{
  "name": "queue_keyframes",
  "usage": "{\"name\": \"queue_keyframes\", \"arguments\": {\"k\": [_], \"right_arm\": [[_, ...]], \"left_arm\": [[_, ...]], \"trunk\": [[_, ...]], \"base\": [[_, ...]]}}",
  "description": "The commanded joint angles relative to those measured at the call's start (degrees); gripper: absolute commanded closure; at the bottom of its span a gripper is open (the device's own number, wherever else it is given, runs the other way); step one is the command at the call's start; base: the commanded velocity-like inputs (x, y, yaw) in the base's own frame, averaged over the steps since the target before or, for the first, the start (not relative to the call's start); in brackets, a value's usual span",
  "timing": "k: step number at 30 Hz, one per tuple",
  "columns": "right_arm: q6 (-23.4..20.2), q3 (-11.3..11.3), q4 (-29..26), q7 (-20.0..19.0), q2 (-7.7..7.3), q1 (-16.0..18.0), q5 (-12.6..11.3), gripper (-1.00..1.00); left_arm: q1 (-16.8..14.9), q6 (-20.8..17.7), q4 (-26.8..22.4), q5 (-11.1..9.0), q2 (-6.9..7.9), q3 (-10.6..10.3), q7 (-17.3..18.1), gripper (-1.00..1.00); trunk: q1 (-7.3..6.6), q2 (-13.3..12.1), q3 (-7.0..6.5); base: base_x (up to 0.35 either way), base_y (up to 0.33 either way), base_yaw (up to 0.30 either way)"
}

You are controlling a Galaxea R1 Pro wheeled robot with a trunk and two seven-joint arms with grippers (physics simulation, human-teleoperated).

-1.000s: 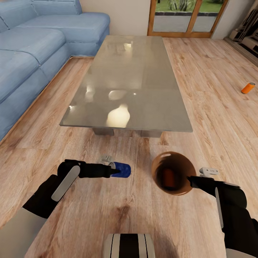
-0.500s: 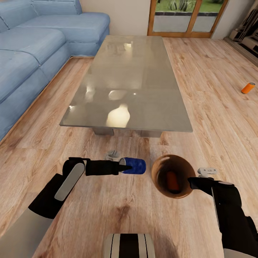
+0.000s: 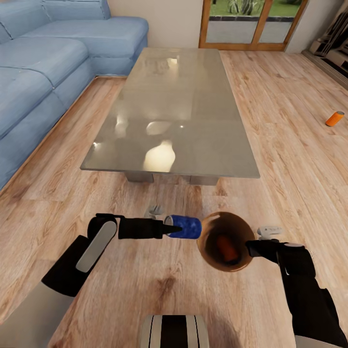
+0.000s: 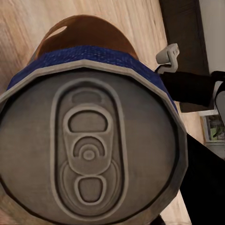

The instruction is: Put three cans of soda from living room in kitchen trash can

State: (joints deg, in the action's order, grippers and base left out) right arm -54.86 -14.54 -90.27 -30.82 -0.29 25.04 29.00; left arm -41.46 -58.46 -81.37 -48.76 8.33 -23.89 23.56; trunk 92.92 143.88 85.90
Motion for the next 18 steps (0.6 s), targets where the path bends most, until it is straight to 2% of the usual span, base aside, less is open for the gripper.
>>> {"name": "queue_keyframes", "arguments": {"k": [1,6,14,15,18], "right_arm": [[-0.3,0.3,0.0,-0.3,0.2,0.0,-0.3,1.0],[-2.1,0.3,0.0,-1.3,0.07,0.0,-1.1,1.0],[-2.8,0.2,0.0,-1.4,-0.1,0.0,2.5,1.0],[-2.8,0.2,0.0,-1.8,-0.13,0.0,-4.7,1.0],[-2.8,0.2,0.0,-3.6,-0.21,0.0,-4.7,1.0]], "left_arm": [[0.0,0.0,0.3,-0.1,0.01,-0.1,0.0,1.0],[0.0,-0.1,1.3,-0.2,0.02,-0.1,0.0,1.0],[0.0,-0.2,1.1,-0.1,0.26,-0.1,0.0,1.0],[0.0,-0.2,1.1,-0.1,0.23,-0.1,0.0,1.0],[0.0,-0.4,1.0,-0.1,-0.1,-0.5,0.0,1.0]], "trunk": [[-0.01,0.0,-0.01],[-0.01,0.0,-0.01],[-0.01,0.0,-0.01],[-0.01,0.0,-0.01],[-0.01,0.0,-0.01]], "base": [[0.0,0.0,0.0],[0.0,0.0,0.0],[0.0,0.0,0.0],[0.0,0.0,0.0],[0.0,0.0,0.0]]}}
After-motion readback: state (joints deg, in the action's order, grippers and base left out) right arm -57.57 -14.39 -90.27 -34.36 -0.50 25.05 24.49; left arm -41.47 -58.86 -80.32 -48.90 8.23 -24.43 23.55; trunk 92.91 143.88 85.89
